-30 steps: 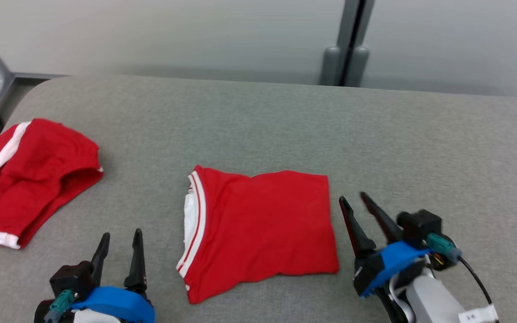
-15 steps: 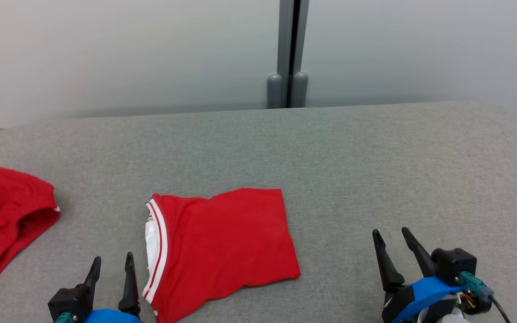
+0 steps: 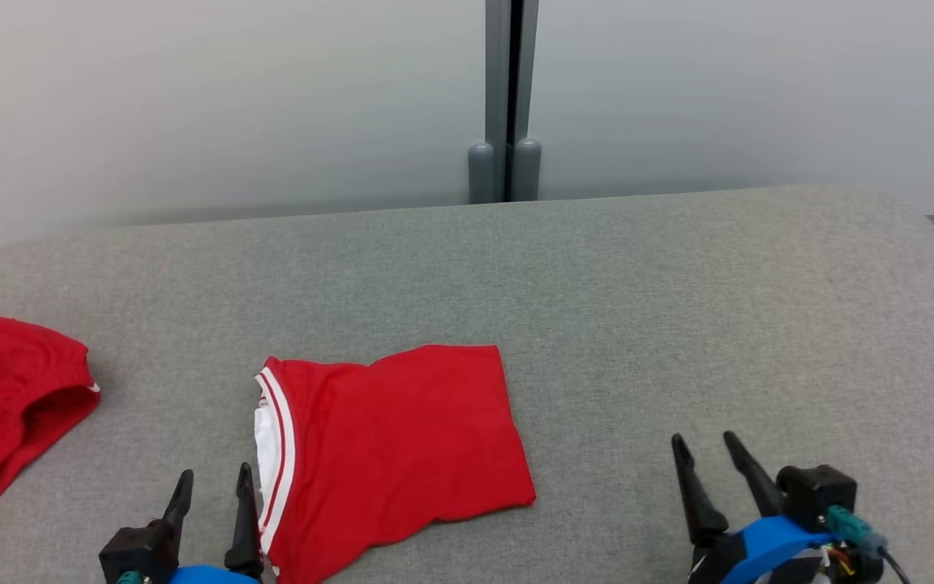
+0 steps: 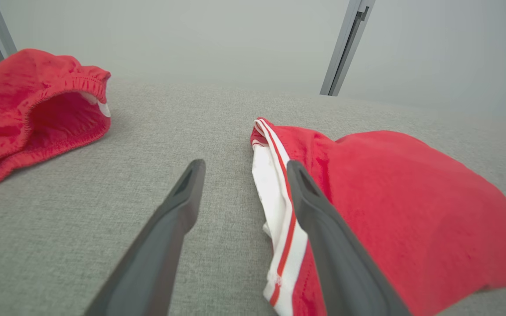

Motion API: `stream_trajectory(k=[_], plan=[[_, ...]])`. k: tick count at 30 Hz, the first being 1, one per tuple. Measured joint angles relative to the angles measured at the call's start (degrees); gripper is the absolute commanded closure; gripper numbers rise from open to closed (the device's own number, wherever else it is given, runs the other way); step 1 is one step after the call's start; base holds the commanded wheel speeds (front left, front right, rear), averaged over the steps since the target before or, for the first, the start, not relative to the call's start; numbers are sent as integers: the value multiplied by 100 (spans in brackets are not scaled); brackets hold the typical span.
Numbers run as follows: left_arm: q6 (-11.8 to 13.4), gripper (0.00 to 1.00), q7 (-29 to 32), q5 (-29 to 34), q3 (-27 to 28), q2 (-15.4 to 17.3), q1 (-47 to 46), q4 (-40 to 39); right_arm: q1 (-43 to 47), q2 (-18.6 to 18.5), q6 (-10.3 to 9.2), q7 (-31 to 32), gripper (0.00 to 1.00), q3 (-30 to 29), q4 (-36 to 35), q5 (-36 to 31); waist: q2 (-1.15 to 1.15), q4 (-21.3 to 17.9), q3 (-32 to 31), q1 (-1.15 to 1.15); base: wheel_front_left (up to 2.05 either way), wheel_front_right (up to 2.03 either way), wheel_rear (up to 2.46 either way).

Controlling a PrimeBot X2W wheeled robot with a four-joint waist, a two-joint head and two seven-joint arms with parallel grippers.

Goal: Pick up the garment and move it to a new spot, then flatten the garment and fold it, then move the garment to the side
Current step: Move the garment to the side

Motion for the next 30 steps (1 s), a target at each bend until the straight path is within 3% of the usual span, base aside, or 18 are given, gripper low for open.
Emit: stream_trajectory(k=[5,13,25,30], plan=[[0,0,0,-36,-162,-11,-35,13,-106,0,0,2,0,499,308,258,2,193,100,1,0,0,0],[0,0,0,-236,-448,119,-147,81,-1064,8,0,0,0,1263,964,846,2,829,210,1,0,0,0],[0,0,0,-480,-641,347,-316,171,-1956,9,0,0,0,1524,2680,1480,2,1600,582,1,0,0,0],[0,0,0,-522,-700,419,-389,155,-2054,-31,-2,-25,0,1909,2733,2247,0,1674,711,0,0,0,0]])
